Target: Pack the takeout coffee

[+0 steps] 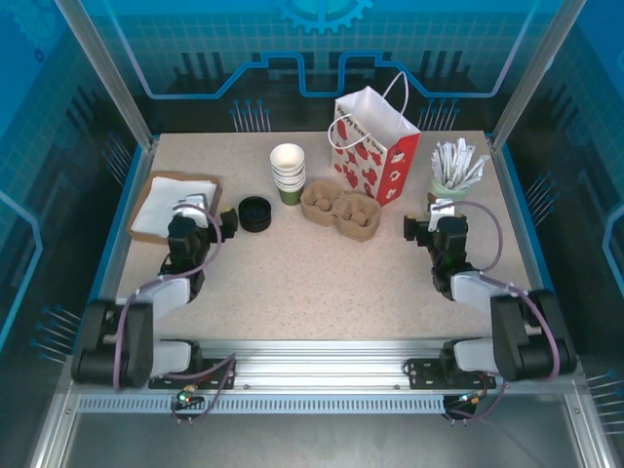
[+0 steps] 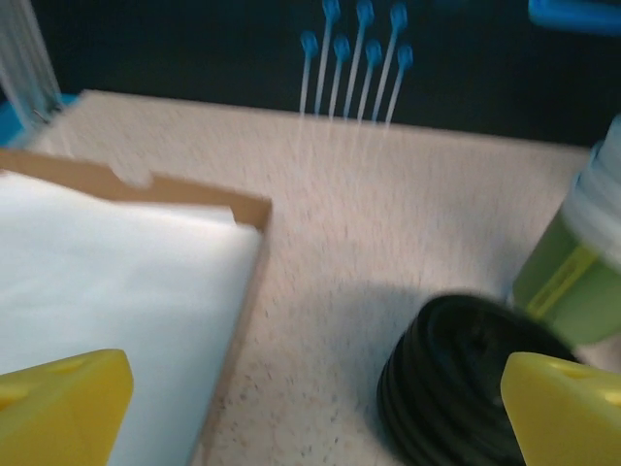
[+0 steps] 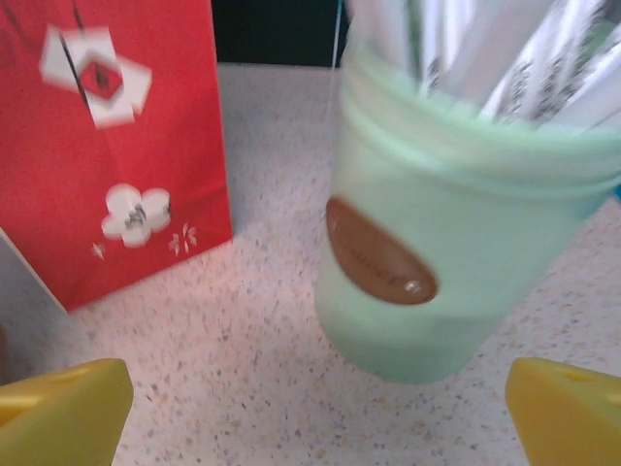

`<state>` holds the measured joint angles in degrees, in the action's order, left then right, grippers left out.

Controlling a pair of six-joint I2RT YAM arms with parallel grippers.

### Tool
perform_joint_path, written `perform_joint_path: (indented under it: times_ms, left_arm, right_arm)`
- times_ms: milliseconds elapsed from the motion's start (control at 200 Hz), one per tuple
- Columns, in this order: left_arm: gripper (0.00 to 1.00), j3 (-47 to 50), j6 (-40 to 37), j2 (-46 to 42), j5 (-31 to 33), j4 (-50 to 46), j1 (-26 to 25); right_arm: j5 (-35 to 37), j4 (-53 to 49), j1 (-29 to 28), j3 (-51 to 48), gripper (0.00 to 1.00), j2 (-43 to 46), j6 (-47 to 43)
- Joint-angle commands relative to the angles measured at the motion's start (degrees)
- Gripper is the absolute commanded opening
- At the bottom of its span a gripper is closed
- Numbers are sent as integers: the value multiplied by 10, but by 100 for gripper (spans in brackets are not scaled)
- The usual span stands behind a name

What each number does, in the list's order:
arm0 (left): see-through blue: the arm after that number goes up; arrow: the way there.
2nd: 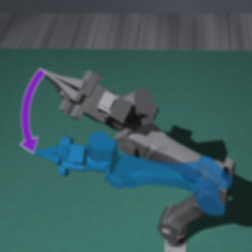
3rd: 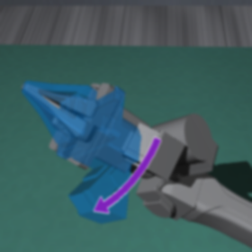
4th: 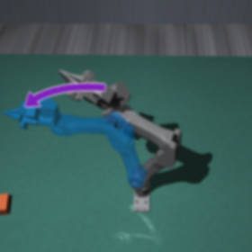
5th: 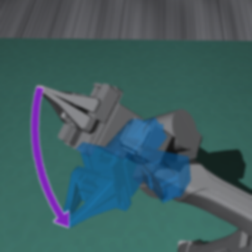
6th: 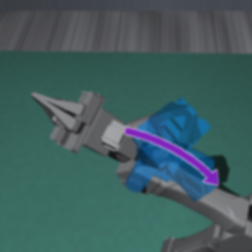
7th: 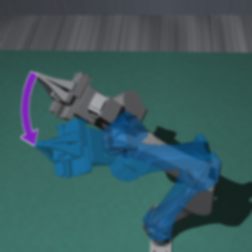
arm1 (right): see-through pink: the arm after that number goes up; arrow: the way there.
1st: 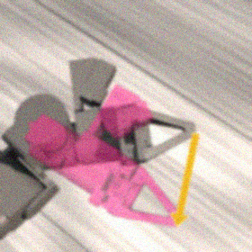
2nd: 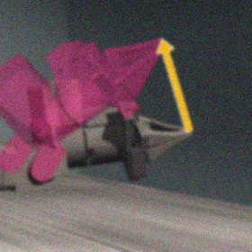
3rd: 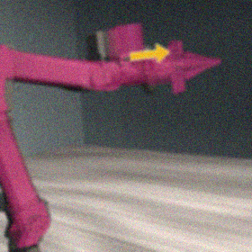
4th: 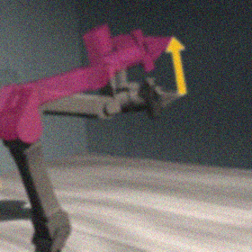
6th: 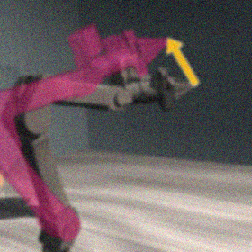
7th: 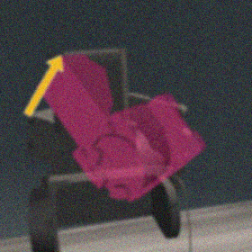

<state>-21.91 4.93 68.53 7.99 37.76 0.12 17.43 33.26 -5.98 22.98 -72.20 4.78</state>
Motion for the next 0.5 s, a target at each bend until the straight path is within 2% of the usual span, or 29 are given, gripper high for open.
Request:
perform_joint_path:
  times_ms: [0, 80, 175, 230, 335, 420, 495]
  left_arm:
    - [99, -34, 91, -99, 37, -149, 6]
    - [99, -61, 138, -145, -13, -219, 5]
    - [97, -84, 181, -163, -110, -250, 0]
    - [97, -102, 196, -160, -138, -266, -12]
    - [96, -171, 166, -126, -137, -333, -58]
    - [91, -244, 134, -73, -121, -400, -89]
    - [88, -305, 114, -23, -117, -448, -100]
  right_arm:
    - [48, -109, -15, 11, 100, 83, 61]
    - [70, -174, -27, 8, 100, 163, 104]
    - [34, -248, -35, 15, 100, 243, 133]
    - [15, -273, -54, 26, 98, 271, 144]
    - [25, -318, -144, 76, 97, 276, 125]
    - [25, -340, -220, 128, 97, 244, 93]
    - [1, -369, -263, 180, 97, 204, 71]
